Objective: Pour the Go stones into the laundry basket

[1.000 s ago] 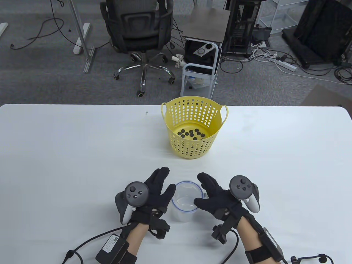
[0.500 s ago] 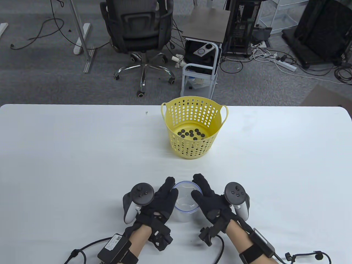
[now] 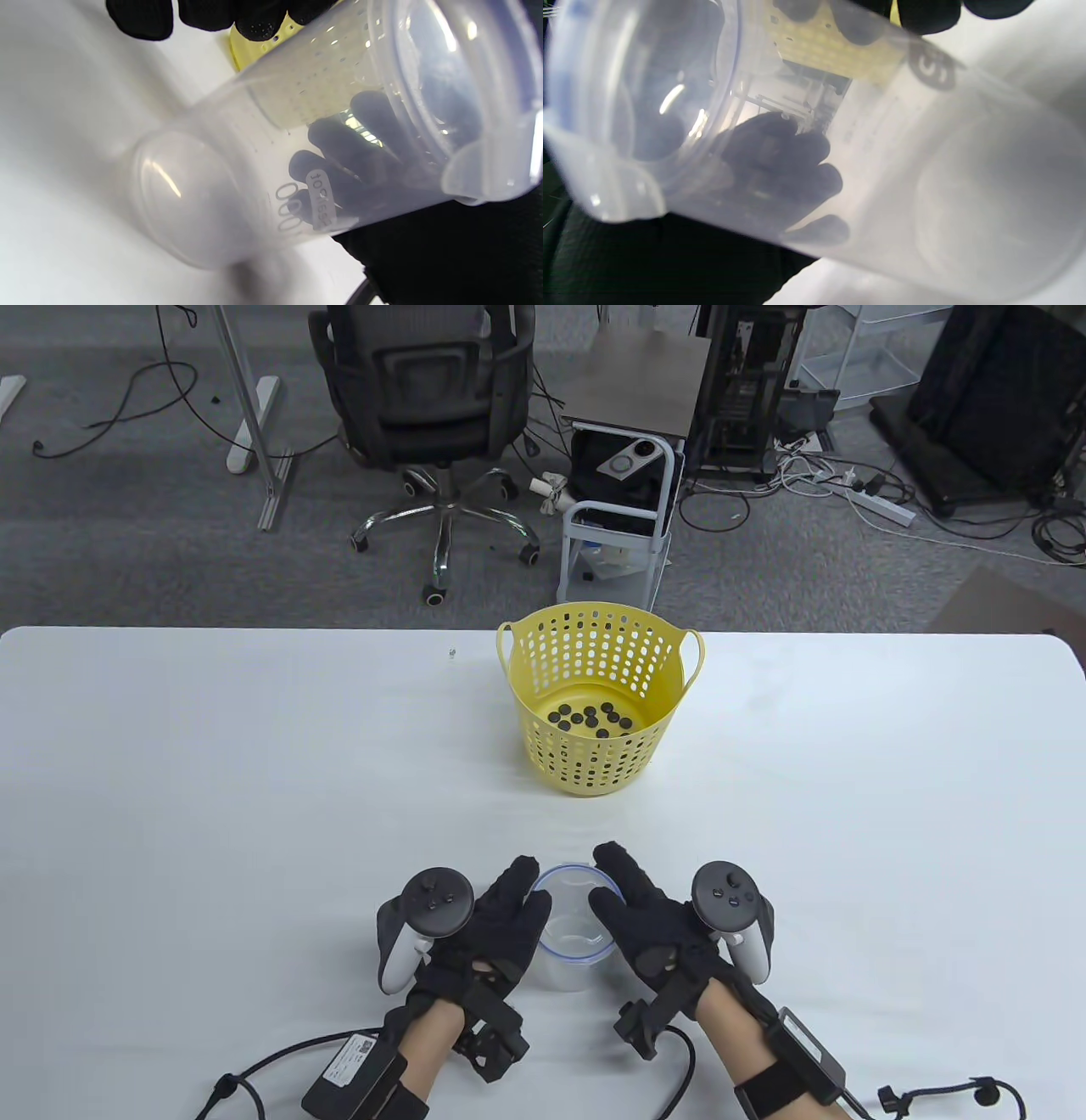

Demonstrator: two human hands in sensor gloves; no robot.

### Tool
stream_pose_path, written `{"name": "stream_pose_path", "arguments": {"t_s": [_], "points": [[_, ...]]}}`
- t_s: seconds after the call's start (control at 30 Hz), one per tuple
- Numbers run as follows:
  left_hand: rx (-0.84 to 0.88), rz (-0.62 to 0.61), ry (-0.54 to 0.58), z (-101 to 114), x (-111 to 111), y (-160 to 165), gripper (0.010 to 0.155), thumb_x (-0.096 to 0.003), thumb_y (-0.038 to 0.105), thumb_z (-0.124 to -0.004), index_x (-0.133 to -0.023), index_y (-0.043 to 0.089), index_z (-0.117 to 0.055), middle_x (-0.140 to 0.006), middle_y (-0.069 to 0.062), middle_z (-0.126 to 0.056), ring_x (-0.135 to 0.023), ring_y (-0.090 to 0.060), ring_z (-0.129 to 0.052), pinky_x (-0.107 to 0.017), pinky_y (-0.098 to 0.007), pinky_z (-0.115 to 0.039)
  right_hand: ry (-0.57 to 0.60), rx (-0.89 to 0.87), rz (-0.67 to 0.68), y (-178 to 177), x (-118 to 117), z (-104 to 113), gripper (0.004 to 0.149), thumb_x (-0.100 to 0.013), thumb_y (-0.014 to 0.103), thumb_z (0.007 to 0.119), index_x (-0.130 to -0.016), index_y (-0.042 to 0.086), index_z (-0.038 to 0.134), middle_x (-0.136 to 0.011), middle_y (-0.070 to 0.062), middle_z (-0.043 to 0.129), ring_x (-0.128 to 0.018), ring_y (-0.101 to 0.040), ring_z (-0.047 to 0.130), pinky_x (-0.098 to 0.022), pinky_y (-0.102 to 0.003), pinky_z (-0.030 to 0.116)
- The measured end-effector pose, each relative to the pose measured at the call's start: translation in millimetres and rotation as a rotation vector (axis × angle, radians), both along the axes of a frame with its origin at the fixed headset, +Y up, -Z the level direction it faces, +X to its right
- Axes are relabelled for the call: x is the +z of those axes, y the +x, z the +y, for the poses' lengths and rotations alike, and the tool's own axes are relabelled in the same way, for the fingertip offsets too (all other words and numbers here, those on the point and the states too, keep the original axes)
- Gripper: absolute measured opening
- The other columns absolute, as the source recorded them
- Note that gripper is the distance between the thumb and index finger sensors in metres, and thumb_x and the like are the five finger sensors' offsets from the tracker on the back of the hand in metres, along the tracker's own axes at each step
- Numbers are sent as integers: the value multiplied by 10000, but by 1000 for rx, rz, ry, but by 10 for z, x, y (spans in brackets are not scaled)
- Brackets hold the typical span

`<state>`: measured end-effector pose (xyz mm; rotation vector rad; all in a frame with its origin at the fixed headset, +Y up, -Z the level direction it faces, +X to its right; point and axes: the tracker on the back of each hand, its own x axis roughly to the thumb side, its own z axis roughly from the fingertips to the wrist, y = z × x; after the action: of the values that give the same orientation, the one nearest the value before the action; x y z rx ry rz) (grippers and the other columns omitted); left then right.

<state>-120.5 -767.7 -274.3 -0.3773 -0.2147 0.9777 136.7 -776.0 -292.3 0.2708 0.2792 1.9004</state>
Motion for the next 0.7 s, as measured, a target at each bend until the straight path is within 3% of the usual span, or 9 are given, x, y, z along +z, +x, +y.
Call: {"name": "stream_pose_path", "arguments": {"t_s": [0.23,0.43,0.57,0.7], "points": [[-42,134,296,366,57,-223,839,-451,757,-597,-1119,294,-386,-1230,-55,-398,-1119,-407,-464,-726,-610,-556,153,44,-57,168,5,289,848,-459,658,733,-1073,136,470,-1119,-277,483,-951,-645,493,-630,-749,489],[-307,229,571,605,98,-391,798,-433,750,-639,-1107,358,-469,-1229,5,-435,-1131,-356,-472,-737,-611,-532,412,255,-207,406,64,592,839,-450,652,750,-1072,152,491,-1129,-255,496,-986,-607,455,-653,-742,445],[-466,244,635,647,81,-469,804,-412,778,-616,-1107,400,-470,-1242,48,-388,-1156,-316,-402,-752,-630,-452,483,441,-254,463,57,609,843,-445,648,754,-1078,175,462,-1152,-230,449,-1018,-577,386,-670,-740,387],[-602,265,611,590,19,-543,808,-406,788,-616,-1109,427,-445,-1246,72,-339,-1166,-298,-341,-757,-634,-406,478,571,-265,490,19,546,835,-443,643,755,-1082,200,449,-1167,-212,403,-1037,-554,330,-685,-730,334]]}}
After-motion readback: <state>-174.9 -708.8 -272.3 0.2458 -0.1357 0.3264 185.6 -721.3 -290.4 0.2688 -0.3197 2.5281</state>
